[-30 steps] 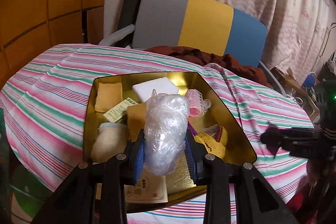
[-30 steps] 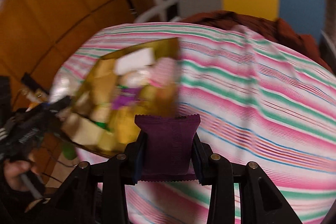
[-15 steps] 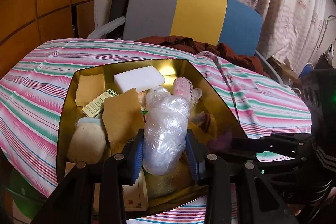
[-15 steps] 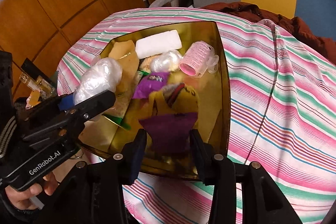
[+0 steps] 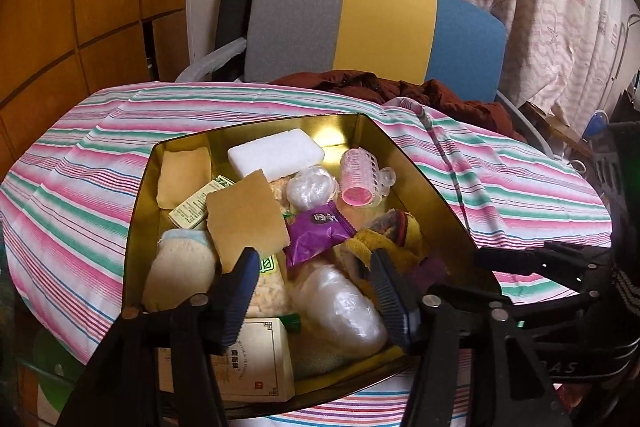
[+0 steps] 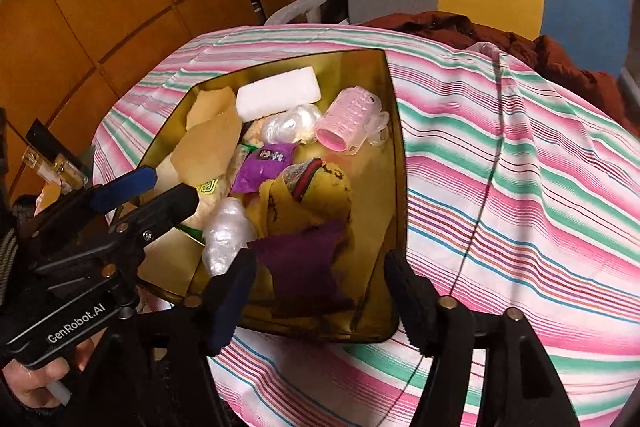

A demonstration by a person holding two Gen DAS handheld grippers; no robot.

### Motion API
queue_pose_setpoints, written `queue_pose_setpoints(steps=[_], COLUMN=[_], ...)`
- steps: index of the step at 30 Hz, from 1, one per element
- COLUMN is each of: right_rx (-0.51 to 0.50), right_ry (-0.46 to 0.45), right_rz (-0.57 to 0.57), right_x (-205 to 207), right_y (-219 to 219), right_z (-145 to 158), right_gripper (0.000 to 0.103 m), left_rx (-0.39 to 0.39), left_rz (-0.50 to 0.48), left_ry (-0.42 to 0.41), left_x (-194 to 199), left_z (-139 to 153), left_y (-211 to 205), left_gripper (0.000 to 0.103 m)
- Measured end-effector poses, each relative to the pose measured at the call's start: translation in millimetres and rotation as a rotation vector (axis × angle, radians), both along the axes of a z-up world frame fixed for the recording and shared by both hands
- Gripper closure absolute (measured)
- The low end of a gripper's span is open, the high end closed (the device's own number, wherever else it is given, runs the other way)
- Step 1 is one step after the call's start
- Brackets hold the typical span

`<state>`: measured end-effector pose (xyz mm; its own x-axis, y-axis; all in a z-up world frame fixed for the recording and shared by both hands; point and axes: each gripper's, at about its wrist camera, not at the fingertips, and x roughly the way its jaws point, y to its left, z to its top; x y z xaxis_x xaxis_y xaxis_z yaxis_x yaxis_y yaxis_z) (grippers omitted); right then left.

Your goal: Organize objects

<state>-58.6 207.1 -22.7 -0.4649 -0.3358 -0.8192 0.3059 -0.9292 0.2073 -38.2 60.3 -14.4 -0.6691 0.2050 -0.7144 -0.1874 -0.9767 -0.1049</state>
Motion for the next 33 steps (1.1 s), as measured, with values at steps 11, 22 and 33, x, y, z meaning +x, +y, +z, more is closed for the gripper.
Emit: queue_pose_setpoints(steps=[11,22,33], right_rx=[0.013,0.160,0.155], right_ry=[0.082,0.230,0.297], right_rz=[-0.050,-0.154,-0.203], right_x=[16.5,29.8,44.5], right_y=[-0.3,-10.0,1.5], right_z=[15.2,33.5,42.6], right_gripper=[0.015,0.000,0.000], left_rx=[-0.007,-0.064,-0.097], left_rz=[0.047,0.195,0.353], left_ry=[0.031,0.136,0.148], left_x=[8.3,32.3,47.8], left_z=[12.9,39.6,40.9], left_y=[-11.1,-31.4,-44.4], left_gripper=[0.029,0.028,0.028])
